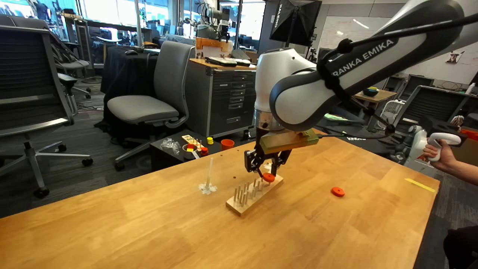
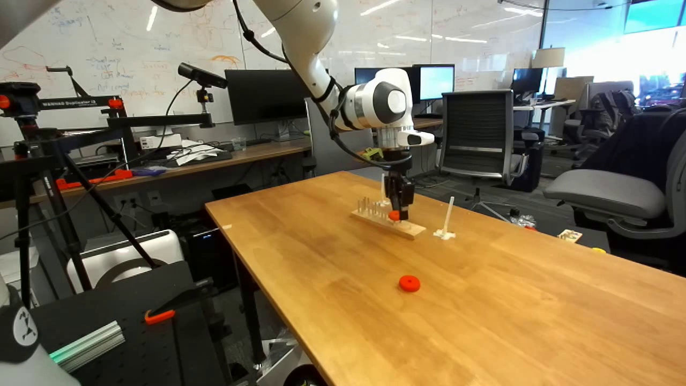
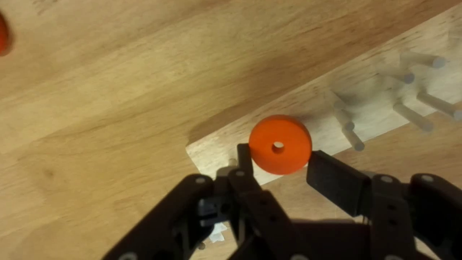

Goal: Pick up the orange ring on the left and place it on the wooden board

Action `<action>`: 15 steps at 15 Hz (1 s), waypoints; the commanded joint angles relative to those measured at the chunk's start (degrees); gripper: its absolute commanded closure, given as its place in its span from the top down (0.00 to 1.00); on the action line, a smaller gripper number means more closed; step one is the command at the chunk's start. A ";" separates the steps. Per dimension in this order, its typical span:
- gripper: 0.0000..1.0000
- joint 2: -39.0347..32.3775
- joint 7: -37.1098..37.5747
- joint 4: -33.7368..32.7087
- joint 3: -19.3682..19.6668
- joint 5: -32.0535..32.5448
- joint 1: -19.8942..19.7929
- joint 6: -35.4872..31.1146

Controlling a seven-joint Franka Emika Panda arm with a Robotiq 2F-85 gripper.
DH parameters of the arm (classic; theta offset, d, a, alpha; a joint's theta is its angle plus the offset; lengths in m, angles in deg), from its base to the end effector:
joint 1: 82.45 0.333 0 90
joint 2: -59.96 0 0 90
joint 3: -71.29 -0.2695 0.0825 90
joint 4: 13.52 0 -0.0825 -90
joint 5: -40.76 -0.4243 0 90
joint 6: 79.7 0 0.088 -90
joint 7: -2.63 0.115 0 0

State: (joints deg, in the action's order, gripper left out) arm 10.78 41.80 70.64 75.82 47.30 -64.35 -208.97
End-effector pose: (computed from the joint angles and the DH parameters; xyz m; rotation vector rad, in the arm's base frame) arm 0.6835 0.1663 0.0965 2.9349 -0.5130 0.0040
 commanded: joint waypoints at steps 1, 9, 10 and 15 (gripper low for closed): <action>0.19 -2.21 0.70 -3.82 0.24 0.21 0.51 2.34; 0.19 -1.47 0.36 -2.43 -0.70 -0.66 0.14 3.12; 0.19 -1.34 0.42 -2.24 -0.75 -0.65 0.19 3.15; 0.19 -0.83 0.21 -1.68 -1.10 -0.92 0.03 3.39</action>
State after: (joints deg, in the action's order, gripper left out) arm 10.18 41.80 69.50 75.30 47.23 -64.35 -207.07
